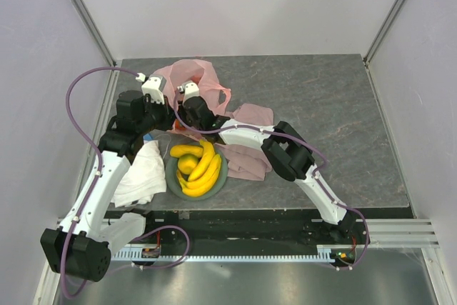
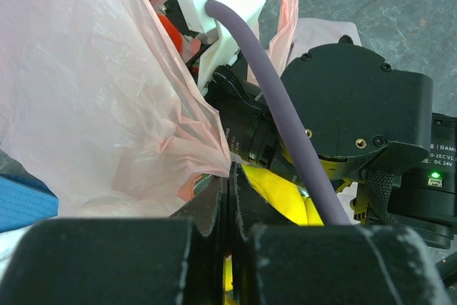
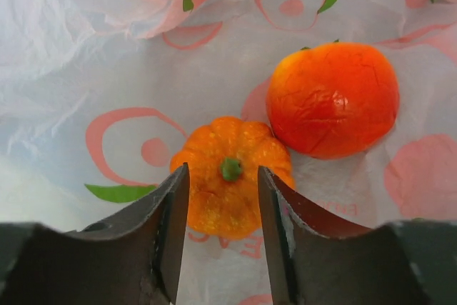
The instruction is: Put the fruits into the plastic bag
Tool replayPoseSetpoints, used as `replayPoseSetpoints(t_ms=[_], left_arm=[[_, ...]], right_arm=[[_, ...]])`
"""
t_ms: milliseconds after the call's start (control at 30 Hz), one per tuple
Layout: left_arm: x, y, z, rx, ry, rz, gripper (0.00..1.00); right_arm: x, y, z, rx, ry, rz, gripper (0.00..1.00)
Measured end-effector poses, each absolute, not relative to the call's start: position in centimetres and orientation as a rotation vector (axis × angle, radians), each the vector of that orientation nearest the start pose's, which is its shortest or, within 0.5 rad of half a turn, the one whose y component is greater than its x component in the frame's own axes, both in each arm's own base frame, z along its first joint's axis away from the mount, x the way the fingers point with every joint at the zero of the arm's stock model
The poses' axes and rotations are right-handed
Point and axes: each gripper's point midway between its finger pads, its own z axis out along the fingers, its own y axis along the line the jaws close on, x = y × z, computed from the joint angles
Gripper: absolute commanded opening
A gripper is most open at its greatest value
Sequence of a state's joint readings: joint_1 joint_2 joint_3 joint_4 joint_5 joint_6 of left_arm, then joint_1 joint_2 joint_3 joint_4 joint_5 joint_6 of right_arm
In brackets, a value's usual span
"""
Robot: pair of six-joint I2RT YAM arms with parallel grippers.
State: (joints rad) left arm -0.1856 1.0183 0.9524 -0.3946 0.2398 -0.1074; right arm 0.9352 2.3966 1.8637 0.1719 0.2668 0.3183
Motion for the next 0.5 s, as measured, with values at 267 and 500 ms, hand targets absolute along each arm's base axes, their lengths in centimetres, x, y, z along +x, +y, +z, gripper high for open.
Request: replayPoseSetpoints(t_ms=[267,500], left_arm=[[31.5,-10.6,23.7,0.232,2.031,-0.427,0.02],[31.5,-10.6,23.7,0.232,2.031,-0.427,0.02]], right_arm=[[41.3,51.1,9.1,-0.439,1.920,0.603,0.63],[38.6,47.6,12.2,-0.408,1.878,0.647,0.68]])
